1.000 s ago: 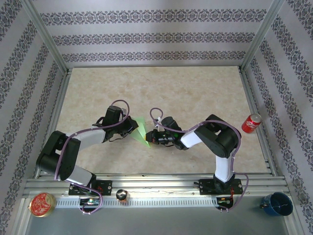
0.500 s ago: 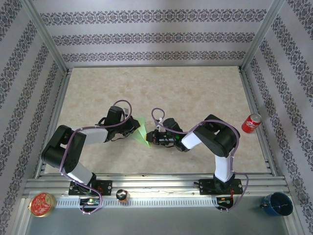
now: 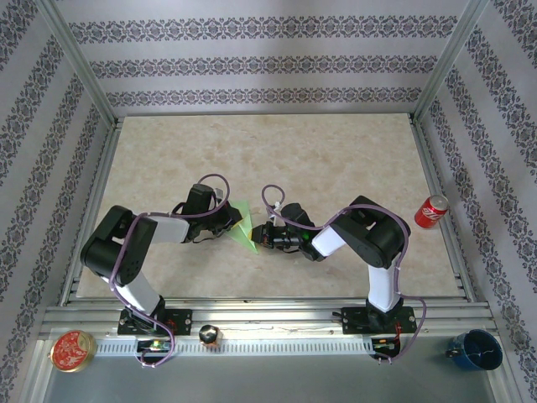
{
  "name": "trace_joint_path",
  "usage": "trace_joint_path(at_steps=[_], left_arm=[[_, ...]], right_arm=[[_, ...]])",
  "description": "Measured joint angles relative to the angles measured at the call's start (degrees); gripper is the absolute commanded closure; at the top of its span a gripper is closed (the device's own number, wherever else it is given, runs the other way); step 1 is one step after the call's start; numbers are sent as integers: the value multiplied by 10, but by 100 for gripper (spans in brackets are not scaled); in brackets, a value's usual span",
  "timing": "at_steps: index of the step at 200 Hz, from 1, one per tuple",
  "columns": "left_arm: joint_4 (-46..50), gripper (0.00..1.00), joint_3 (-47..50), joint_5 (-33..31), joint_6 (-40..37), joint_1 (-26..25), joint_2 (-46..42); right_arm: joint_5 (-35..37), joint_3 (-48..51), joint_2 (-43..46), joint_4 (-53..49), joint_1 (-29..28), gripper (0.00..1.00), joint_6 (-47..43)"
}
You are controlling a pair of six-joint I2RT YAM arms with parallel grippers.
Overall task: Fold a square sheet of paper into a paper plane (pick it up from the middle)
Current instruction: Fourth fold the wing at the center of the table.
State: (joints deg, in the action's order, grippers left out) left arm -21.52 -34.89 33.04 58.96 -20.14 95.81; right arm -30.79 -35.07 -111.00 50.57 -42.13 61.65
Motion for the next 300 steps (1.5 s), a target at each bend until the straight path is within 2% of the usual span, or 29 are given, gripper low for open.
trace_joint_path(at_steps=[224, 300], left_arm=[[-3, 94, -19, -5, -1, 0, 35], [-3, 94, -21, -4, -5, 0, 43]], right_arm=[[-6, 0, -1, -2, 3, 99, 2], [-9, -3, 0, -8, 4, 93, 2]])
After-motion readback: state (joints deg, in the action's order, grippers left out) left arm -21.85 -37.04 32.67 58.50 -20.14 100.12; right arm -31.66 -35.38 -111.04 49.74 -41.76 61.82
